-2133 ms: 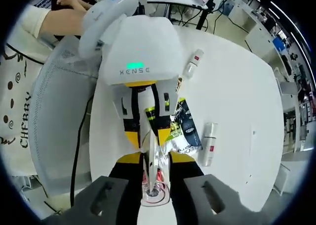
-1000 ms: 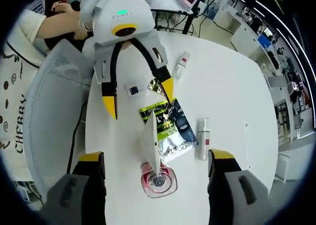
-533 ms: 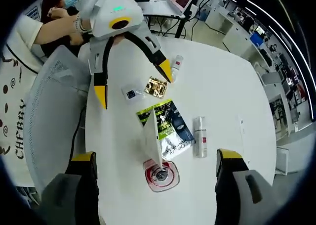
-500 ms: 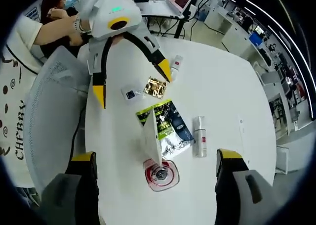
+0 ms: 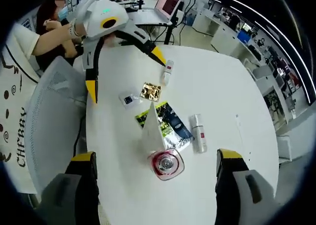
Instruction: Arrange the skincare products in the storage area until every visible bottle or jar stands upright without overlapping.
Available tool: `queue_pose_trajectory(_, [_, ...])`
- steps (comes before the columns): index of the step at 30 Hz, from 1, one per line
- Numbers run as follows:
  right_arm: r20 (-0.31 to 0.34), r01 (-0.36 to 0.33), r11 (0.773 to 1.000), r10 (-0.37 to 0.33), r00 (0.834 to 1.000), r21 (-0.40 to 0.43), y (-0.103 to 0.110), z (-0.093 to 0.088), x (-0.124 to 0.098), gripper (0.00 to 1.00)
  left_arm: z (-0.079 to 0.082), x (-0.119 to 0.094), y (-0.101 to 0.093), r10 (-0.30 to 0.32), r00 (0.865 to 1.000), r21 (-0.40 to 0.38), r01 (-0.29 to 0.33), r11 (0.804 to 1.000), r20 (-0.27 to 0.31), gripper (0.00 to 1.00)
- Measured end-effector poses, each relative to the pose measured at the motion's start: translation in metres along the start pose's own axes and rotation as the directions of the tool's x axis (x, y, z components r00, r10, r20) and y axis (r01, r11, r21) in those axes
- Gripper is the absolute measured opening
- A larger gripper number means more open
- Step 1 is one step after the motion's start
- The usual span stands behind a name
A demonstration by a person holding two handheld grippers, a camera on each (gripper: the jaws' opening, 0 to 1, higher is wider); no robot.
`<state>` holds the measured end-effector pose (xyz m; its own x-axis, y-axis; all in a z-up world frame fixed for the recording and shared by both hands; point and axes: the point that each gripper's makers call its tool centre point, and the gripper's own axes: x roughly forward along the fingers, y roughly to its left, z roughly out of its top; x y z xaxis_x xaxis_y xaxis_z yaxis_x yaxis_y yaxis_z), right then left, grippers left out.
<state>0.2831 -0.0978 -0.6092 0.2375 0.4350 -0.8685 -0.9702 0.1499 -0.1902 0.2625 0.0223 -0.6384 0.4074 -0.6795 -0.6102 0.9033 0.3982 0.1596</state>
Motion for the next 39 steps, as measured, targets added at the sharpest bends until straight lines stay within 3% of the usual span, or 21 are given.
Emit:
queue_pose_trajectory(7, [0.031,0.014,0.999,-0.015,0.999,0.033,0.002,-0.002,-0.004,1.00,-0.001,-0.014,-0.003,0.027,1.000,-0.023,-0.028,0.999,-0.006,0.99])
queue_pose_trajectory(13, [0.058,0.039,0.998,-0.042,0.997,0.056,0.000,-0.004,-0.010,1.00,-0.014,-0.019,0.012,0.072,0.996,-0.066,-0.075,0.995,-0.043,0.99])
queue_pose_trajectory(20, [0.072,0.043,0.995,-0.050,0.996,0.090,0.008,-0.014,-0.009,1.00,-0.021,-0.023,0.007,0.063,0.996,-0.080,-0.068,0.994,-0.066,0.99])
queue_pose_trajectory(25, [0.097,0.059,0.990,-0.071,0.993,0.127,0.014,-0.020,-0.010,1.00,-0.022,-0.023,0.004,0.068,0.996,-0.105,-0.073,0.992,-0.050,0.99])
queue_pose_trajectory(27, [0.119,0.058,0.986,-0.077,0.990,0.155,0.015,-0.023,-0.009,1.00,-0.015,-0.024,0.013,0.131,0.991,-0.038,-0.131,0.991,-0.015,0.99])
queue_pose_trajectory(29, [0.150,0.055,0.980,-0.084,0.985,0.192,0.017,-0.024,-0.008,1.00,-0.014,-0.025,0.010,0.137,0.991,0.006,-0.137,0.991,-0.013,0.99])
queue_pose_trajectory(39, [0.153,0.099,0.969,-0.136,0.979,0.226,0.021,-0.040,-0.010,1.00,-0.015,-0.029,0.011,0.140,0.990,-0.014,-0.140,0.990,-0.019,0.99])
